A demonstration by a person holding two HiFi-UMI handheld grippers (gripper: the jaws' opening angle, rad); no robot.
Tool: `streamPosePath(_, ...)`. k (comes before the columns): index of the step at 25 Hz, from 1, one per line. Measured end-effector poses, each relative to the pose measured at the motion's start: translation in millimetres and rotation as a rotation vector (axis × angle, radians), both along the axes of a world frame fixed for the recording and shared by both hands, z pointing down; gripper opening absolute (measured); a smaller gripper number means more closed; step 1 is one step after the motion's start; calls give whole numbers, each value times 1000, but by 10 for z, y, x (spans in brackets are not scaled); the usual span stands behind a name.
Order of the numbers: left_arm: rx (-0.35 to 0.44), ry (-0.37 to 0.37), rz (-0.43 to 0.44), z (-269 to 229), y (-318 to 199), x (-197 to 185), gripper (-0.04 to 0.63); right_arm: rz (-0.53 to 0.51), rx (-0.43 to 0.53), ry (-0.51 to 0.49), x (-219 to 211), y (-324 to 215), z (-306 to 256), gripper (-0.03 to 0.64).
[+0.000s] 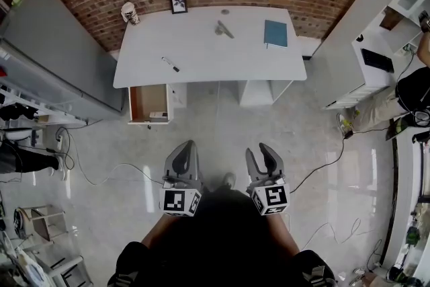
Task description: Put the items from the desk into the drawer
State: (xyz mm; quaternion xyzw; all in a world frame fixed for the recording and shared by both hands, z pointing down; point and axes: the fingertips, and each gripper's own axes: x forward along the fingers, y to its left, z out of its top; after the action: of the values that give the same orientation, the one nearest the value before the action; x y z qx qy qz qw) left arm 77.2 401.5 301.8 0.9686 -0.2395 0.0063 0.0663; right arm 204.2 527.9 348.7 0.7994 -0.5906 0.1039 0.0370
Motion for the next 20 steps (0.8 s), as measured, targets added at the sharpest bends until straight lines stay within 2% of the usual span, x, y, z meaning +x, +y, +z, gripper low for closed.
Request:
streamPosePath(9, 4, -32, -24, 137, 324, 79, -3, -49, -17, -10, 159, 150, 205, 124)
streamPosePath(20, -12, -28, -21, 258, -5, 445, -2, -65, -37, -5, 491, -207, 290, 124)
